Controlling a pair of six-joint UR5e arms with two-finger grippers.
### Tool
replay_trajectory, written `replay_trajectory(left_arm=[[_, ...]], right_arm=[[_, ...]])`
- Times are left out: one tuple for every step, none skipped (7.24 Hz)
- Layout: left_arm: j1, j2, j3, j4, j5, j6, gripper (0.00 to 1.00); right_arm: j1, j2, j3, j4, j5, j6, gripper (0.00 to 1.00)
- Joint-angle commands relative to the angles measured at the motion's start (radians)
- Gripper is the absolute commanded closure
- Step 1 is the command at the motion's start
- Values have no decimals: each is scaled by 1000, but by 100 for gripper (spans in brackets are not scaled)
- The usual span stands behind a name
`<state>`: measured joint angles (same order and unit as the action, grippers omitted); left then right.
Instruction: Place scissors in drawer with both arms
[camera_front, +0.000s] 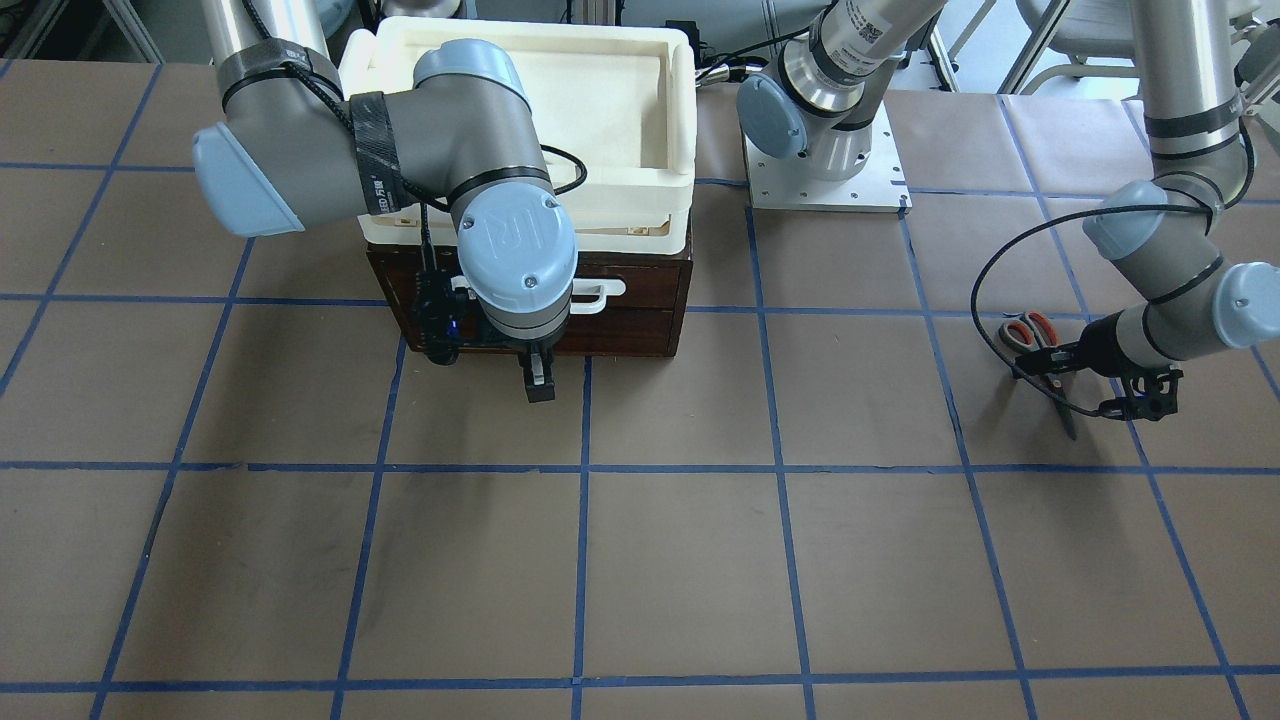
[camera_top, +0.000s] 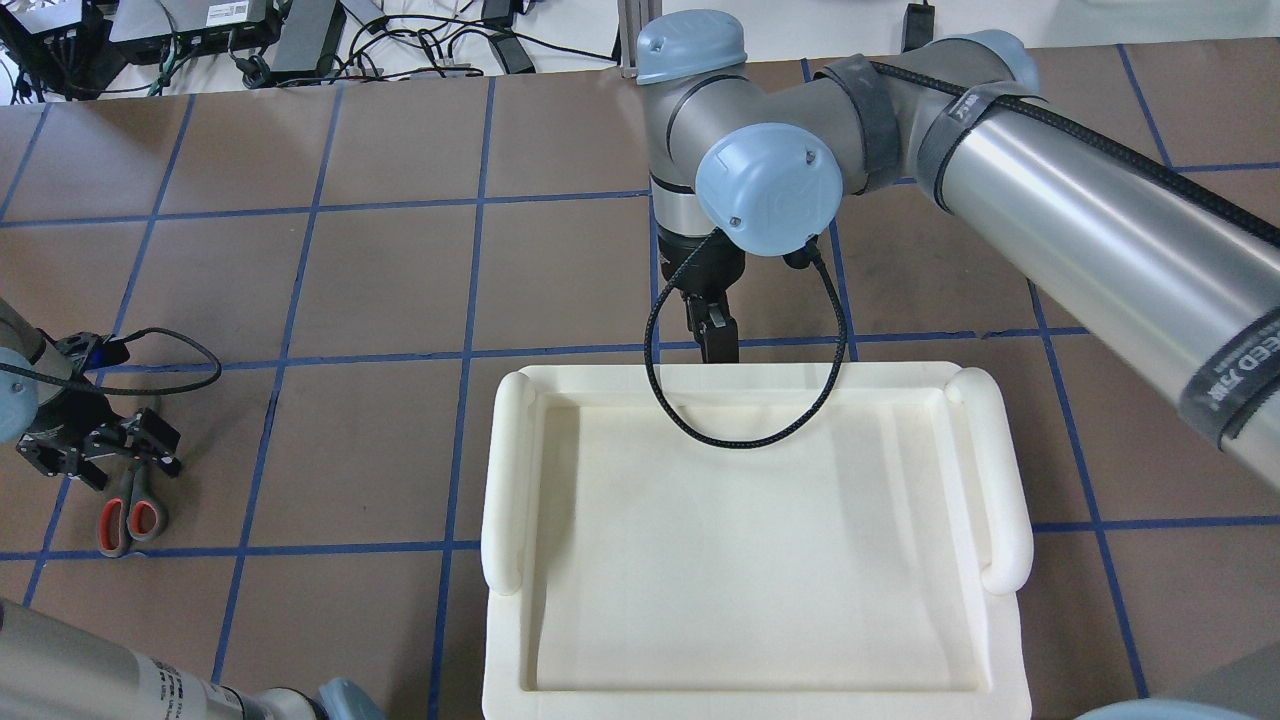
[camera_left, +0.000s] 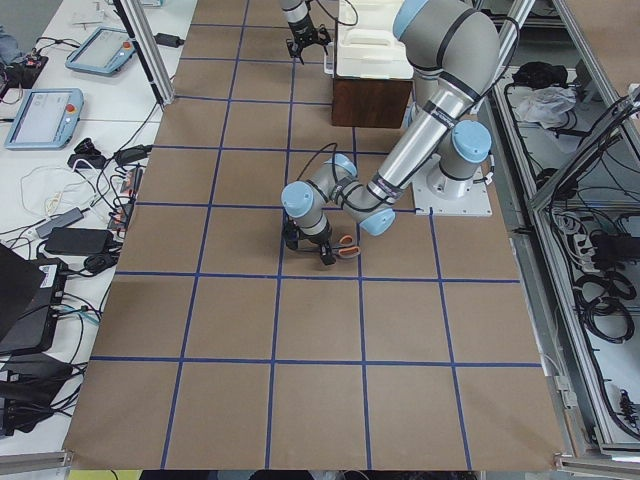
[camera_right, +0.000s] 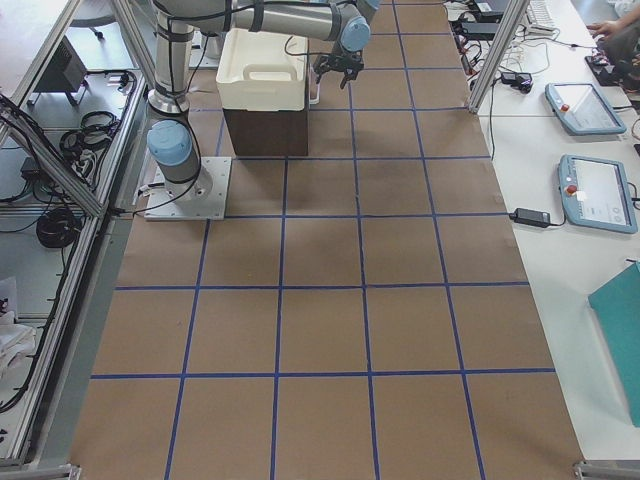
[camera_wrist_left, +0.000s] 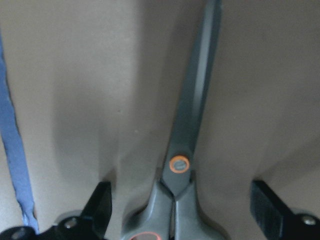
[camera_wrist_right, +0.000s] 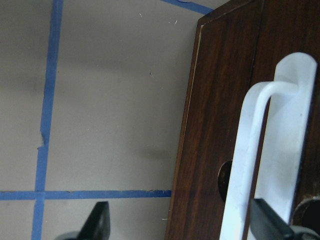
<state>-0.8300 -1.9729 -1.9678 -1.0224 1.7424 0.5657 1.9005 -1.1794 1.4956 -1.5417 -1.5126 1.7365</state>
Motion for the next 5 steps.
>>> replay_trajectory(left_arm=[[0,2,4,2,-6,2,49],[-1,2,4,2,-7,5,63],[-1,2,4,2,-9,5,77],[-1,3,7,4,-9,8,82],[-3,5,15,4,-9,10,85]], right_arm=[[0,3,0,8,0,17,0],[0,3,0,17,2,21,0],[0,4,2,20,12,29,0],[0,4,5,18,14,29,0],[0,12,6,17,15,28,0]])
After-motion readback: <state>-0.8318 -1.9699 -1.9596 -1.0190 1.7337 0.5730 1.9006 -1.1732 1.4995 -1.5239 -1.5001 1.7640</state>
